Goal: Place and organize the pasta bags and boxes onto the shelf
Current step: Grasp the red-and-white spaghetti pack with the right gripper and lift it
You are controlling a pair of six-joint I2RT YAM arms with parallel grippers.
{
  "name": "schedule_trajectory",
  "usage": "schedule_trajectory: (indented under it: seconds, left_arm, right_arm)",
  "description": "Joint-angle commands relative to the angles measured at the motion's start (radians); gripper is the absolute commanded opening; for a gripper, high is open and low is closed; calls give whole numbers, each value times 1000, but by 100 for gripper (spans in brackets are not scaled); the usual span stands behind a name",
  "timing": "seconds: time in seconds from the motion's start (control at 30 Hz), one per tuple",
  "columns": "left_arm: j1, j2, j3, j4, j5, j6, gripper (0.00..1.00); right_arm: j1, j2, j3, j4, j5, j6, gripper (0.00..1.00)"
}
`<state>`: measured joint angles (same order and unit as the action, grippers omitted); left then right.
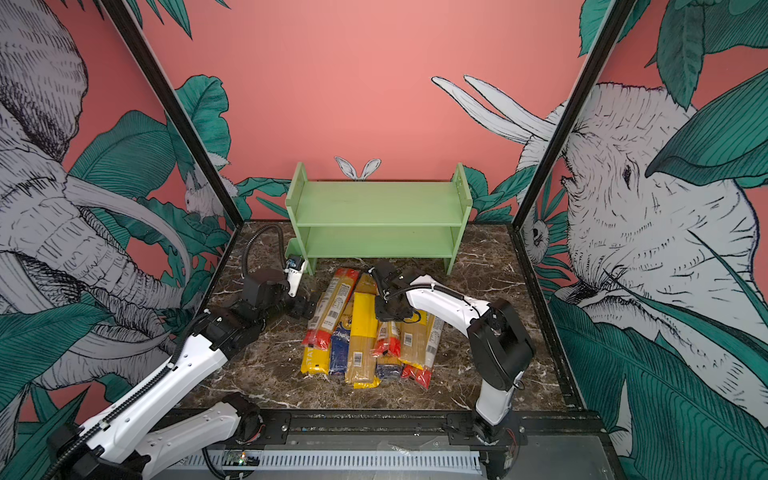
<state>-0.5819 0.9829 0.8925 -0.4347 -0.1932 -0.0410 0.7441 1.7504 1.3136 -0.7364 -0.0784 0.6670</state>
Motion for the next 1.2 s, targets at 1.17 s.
schedule_trajectory:
  seconds: [1.17]
  left_arm:
    - [-10,113,123,73,107,-5,93]
  right_arm:
    - [-109,-485,55,-386,-80,-168,0]
